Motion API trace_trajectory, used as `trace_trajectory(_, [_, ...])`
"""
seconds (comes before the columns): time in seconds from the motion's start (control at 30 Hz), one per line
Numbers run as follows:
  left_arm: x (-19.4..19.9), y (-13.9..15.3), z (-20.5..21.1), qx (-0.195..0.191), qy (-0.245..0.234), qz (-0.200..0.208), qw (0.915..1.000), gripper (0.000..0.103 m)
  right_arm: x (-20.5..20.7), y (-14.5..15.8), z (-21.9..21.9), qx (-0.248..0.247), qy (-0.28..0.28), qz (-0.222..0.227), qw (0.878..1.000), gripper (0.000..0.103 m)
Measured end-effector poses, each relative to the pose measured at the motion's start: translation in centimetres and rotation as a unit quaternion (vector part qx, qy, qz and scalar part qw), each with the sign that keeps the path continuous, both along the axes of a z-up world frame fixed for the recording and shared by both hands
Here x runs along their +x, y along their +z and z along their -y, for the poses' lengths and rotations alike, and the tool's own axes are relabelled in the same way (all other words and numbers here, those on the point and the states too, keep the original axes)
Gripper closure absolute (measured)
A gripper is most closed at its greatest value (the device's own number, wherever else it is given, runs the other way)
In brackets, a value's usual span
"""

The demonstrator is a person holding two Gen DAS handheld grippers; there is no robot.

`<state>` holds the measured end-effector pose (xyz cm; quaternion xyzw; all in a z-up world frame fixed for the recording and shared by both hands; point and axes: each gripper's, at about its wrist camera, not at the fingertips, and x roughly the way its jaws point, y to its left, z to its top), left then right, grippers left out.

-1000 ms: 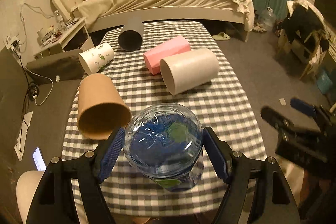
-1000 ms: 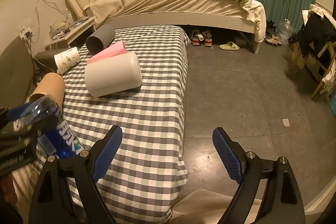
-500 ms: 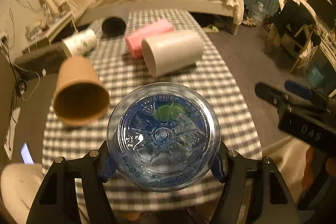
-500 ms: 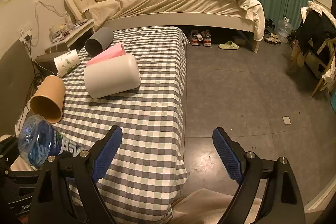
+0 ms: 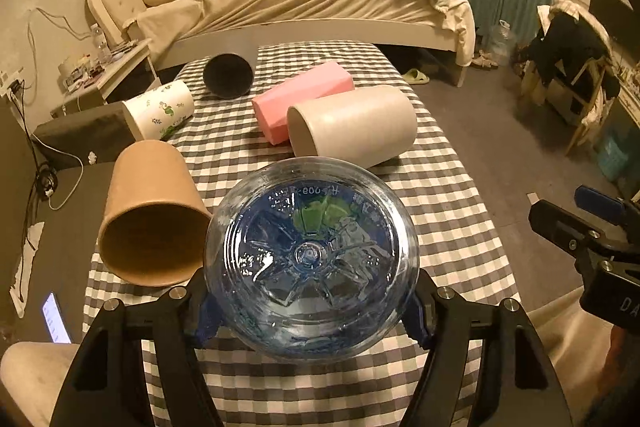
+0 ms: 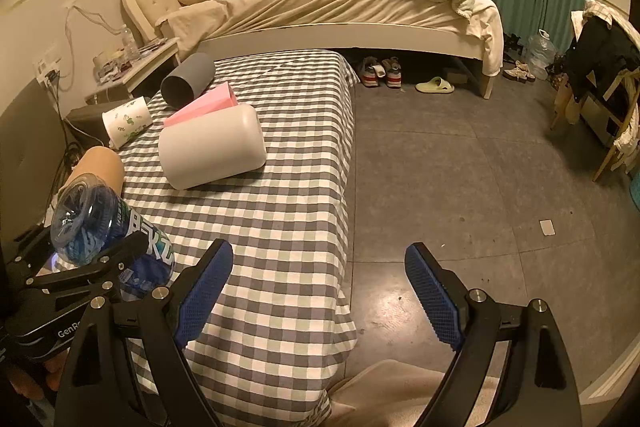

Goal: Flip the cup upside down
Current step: 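Lower the bottle upright onto the table with the left tool, then open the left tool and withdraw it from the standing bottle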

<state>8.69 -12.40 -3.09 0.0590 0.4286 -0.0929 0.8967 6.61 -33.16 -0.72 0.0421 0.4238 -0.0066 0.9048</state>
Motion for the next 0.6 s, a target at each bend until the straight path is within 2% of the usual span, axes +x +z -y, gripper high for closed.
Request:
trace_trajectory(0.13, [-0.1, 1.1, -0.7, -0.012, 0.016, 0.010, 0.9998, 0.018, -0.3, 0.3, 0.0, 0.001, -0.002, 0.013, 1.000, 0.015])
trace_trajectory(0.33, [-0.9, 3.9, -2.2, -0.038, 0.023, 0.036, 0.9984, 0.016, -1.4, 1.3, -0.9, -0.013, 0.002, 0.048, 0.999, 0.015])
trace_trajectory(0.6, [-3.9, 7.2, -5.2, -0.074, 0.028, 0.087, 0.9930, 0.014, -3.7, 2.9, -3.0, -0.023, 0.012, 0.087, 0.996, 0.015])
